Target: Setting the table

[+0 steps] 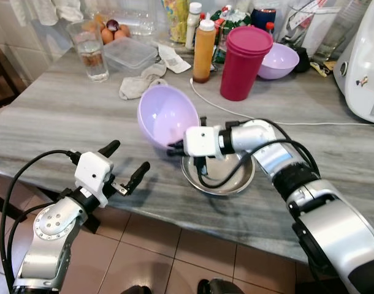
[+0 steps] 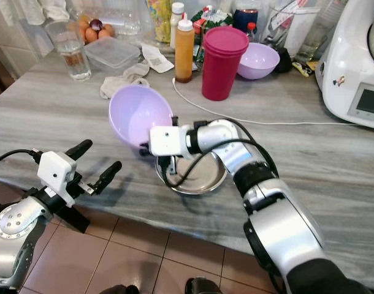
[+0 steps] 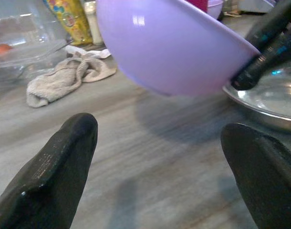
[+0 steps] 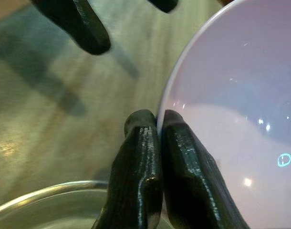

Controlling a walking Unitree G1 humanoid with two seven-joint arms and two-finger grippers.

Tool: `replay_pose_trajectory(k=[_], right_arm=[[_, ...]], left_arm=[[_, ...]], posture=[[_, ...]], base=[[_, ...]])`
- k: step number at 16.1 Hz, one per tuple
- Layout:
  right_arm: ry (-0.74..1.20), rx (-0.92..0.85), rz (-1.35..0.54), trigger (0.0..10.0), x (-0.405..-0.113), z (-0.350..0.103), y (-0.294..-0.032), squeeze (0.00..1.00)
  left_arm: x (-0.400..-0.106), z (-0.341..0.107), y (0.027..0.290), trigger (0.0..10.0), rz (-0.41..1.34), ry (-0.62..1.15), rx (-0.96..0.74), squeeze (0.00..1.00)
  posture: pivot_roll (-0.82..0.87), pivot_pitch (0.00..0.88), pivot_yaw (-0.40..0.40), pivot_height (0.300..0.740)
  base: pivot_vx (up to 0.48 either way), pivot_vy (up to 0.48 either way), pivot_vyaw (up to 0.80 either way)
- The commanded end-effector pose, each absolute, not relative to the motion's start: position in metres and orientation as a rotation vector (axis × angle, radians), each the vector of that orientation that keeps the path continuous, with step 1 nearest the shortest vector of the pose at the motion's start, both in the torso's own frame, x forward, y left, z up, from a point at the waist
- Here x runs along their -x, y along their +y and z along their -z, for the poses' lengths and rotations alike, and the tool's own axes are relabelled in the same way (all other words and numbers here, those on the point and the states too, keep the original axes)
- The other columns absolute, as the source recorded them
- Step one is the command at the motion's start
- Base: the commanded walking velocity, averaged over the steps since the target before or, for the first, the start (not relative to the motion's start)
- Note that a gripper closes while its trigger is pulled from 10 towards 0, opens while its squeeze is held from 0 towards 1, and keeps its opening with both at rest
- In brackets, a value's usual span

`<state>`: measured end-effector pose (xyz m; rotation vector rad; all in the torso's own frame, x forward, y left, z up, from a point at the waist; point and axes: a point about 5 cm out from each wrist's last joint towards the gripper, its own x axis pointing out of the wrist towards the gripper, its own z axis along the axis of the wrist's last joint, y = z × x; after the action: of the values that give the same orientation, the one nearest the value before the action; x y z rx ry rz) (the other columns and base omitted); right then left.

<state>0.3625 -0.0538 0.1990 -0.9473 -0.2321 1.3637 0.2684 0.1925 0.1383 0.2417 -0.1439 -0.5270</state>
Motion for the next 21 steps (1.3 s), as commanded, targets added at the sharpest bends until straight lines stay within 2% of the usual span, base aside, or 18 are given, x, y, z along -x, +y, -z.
replay_pose_trajectory(k=[1,2,6,10,11,13,14,15,21], right_arm=[[-0.243,0.974,-1.344,10.0,-0.364,-0.201,-0.053,0.0],[-0.26,0.926,-1.262,10.0,-0.367,-0.197,-0.05,0.0],[-0.356,0.894,-1.182,10.0,-0.364,-0.195,-0.041,0.0],[-0.281,0.845,-1.296,10.0,-0.352,-0.168,-0.032,0.0],[-0.257,0.826,-1.317,10.0,-0.351,-0.165,-0.031,0.16],[-0.217,0.812,-1.336,10.0,-0.35,-0.16,-0.031,0.37],[-0.208,0.816,-1.343,10.0,-0.349,-0.159,-0.033,0.84],[-0.215,0.82,-1.34,10.0,-0.35,-0.159,-0.035,0.98],[-0.273,0.863,-1.31,10.0,-0.353,-0.17,-0.045,1.0]], left_arm=[[-0.267,-0.138,0.195,10.0,0.512,-0.138,-0.249,0.0],[-0.275,-0.14,0.204,10.0,0.388,-0.146,-0.26,0.0],[-0.283,-0.147,0.215,10.0,0.273,-0.165,-0.233,0.0],[-0.283,-0.149,0.207,10.0,0.351,-0.169,-0.2,0.0],[-0.281,-0.149,0.206,10.0,0.382,-0.165,-0.198,0.0],[-0.28,-0.151,0.208,10.0,0.393,-0.166,-0.197,0.0],[-0.279,-0.151,0.209,10.0,0.397,-0.162,-0.197,0.0],[-0.278,-0.149,0.209,10.0,0.402,-0.156,-0.201,0.0],[-0.283,-0.149,0.207,10.0,0.414,-0.151,-0.194,0.0]], posture=[[-0.11,0.161,-0.042,0.74],[-0.11,0.16,-0.042,0.74],[-0.1,0.157,-0.039,0.74],[-0.09,0.152,-0.037,0.74],[-0.08,0.152,-0.04,0.74],[-0.07,0.153,-0.043,0.74],[-0.07,0.153,-0.043,0.74],[-0.07,0.155,-0.04,0.74],[-0.09,0.15,-0.028,0.74]], base=[[0.0,0.0,0.0],[0.0,0.0,0.0],[0.0,0.0,0.0],[0.0,0.0,0.0],[0.0,0.0,0.0],[0.0,0.0,0.0],[0.0,0.0,0.0],[0.0,0.0,0.0],[0.0,0.0,0.0]])
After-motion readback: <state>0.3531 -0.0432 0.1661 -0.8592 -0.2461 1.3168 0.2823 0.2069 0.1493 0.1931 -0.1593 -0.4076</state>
